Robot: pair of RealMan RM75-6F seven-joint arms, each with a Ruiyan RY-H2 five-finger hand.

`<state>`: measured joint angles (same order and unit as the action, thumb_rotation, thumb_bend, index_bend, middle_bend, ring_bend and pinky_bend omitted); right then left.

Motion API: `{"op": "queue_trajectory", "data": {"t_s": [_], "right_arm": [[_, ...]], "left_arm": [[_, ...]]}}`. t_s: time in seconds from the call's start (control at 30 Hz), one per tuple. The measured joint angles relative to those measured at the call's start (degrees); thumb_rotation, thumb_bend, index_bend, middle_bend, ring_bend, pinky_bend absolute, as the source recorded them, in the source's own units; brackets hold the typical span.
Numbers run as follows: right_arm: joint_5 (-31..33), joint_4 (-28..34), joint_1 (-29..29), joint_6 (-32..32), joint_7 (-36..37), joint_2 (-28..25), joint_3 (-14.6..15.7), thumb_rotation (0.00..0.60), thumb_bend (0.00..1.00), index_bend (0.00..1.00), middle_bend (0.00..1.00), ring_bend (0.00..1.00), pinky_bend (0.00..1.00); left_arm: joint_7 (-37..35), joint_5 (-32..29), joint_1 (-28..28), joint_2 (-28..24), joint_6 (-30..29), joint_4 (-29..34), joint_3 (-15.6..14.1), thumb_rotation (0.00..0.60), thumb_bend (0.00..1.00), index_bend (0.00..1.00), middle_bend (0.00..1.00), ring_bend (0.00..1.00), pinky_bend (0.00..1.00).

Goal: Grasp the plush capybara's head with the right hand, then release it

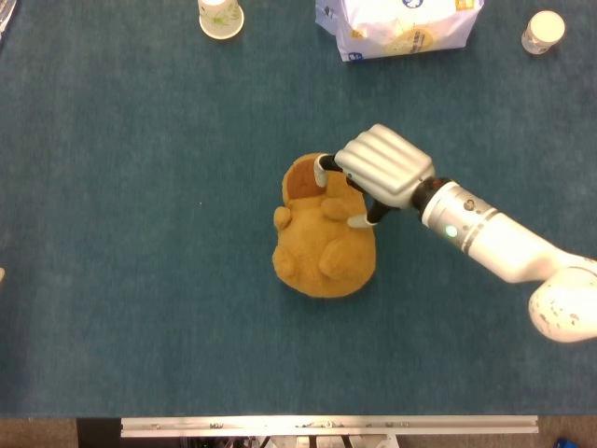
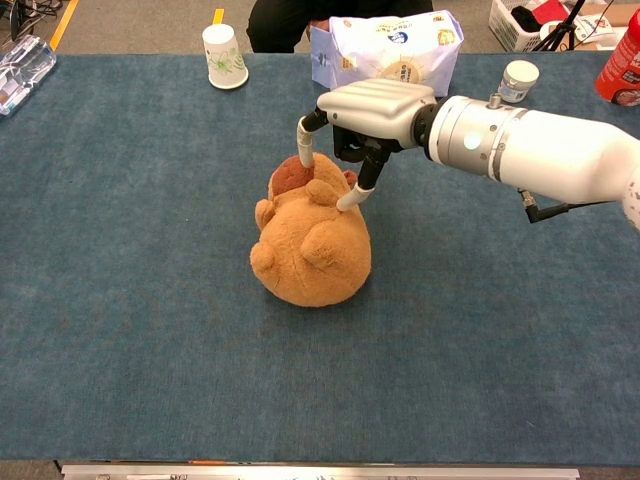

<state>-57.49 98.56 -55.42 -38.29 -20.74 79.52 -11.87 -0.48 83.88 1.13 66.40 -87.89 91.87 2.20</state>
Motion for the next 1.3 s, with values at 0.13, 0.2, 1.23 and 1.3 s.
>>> {"op": "queue_trajectory", "data": {"t_s": [0.13, 0.2, 1.23, 1.3], "right_arm": [[1.1, -0.7, -0.8, 0.9, 1.5, 0.3, 0.3, 0.600, 0.00, 0.46, 1.00, 1.00, 1.00], [1.5, -1.0, -1.2, 1.6, 2.6, 0.3, 0.4, 0.600, 0.00, 0.47, 1.00, 1.00, 1.00], [-0.3, -3.2, -2.1, 2.4, 14.5, 1.1, 1.2, 0.600, 0.03, 0.55, 1.00, 1.00, 1.00], [0.4, -3.2, -2.2, 3.4, 16.5, 1.2, 0.6, 0.600, 0.02, 0.55, 1.00, 1.00, 1.00]], "left_arm": [[0.0, 0.0, 0.0, 0.0, 0.0, 0.0, 0.1, 0.600, 0.10, 0.55, 0.60, 0.47, 0.62], [-0.1, 0.0, -0.1, 0.1, 0.0, 0.0, 0.0, 0.600, 0.10, 0.55, 0.60, 0.47, 0.62], [-0.3, 0.0, -0.3, 0.5, 0.3, -0.4, 0.0, 0.600, 0.10, 0.55, 0.60, 0.47, 0.62], [-0.4, 0.0, -0.4, 0.5, 0.2, -0.4, 0.0, 0.600, 0.10, 0.55, 0.60, 0.47, 0.62]]}}
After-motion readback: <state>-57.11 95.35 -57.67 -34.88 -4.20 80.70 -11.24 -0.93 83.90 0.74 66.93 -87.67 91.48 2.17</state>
